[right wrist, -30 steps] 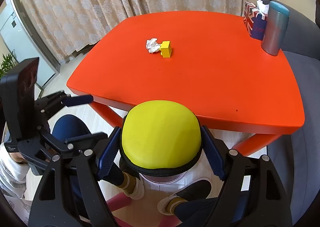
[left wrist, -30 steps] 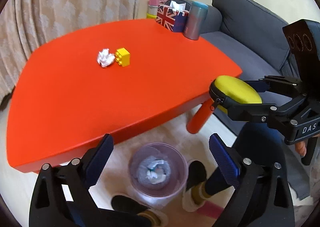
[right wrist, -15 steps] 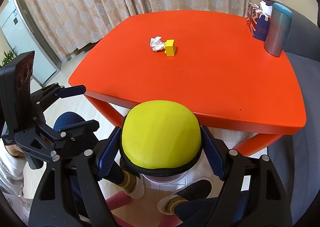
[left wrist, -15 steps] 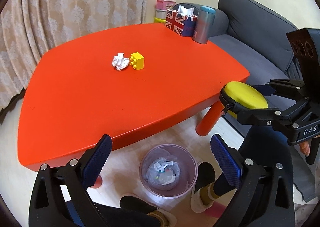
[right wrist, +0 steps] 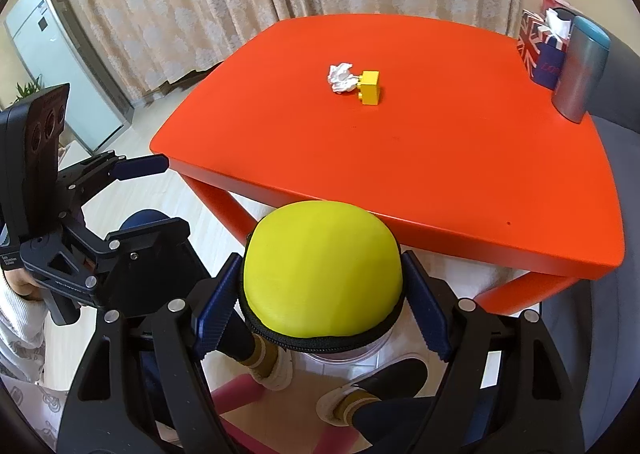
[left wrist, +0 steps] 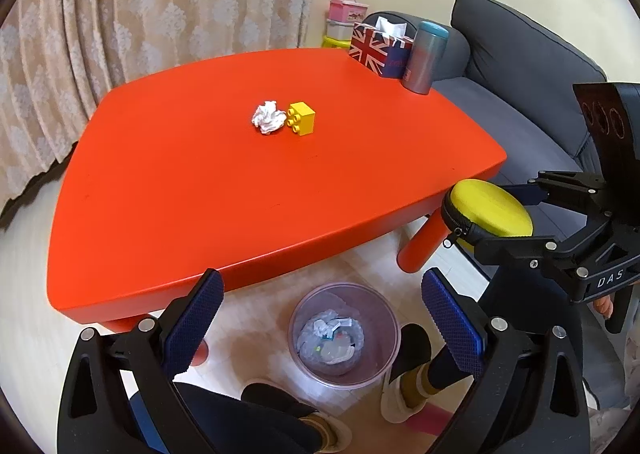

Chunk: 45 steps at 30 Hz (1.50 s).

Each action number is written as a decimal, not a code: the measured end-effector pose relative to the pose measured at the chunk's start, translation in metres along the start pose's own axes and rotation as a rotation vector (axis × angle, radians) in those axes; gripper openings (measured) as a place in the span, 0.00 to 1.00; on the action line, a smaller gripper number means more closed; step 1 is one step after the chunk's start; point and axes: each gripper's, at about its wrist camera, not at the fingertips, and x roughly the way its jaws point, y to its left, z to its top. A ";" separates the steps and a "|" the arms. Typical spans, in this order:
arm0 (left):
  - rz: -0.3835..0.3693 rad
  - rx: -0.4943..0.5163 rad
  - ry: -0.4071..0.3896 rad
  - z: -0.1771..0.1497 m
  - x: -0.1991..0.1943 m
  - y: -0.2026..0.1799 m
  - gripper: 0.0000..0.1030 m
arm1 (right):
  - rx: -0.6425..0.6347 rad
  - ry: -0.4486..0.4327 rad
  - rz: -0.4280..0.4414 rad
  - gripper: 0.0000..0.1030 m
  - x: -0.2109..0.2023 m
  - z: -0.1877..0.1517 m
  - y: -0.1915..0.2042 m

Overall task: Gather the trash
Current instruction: 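Open the right gripper to drop the yellow zip case into the bin, then move both grippers back over the table toward the remaining tissue and yellow block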

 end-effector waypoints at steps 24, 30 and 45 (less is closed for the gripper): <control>-0.007 -0.013 0.021 0.002 0.007 0.004 0.93 | 0.042 -0.010 -0.029 0.94 0.005 0.001 -0.011; -0.009 -0.011 0.023 0.004 0.008 0.004 0.93 | 0.050 -0.013 -0.029 0.94 0.001 0.003 -0.014; 0.005 -0.015 0.009 0.043 0.017 0.023 0.93 | 0.041 -0.060 -0.053 0.94 -0.001 0.063 -0.029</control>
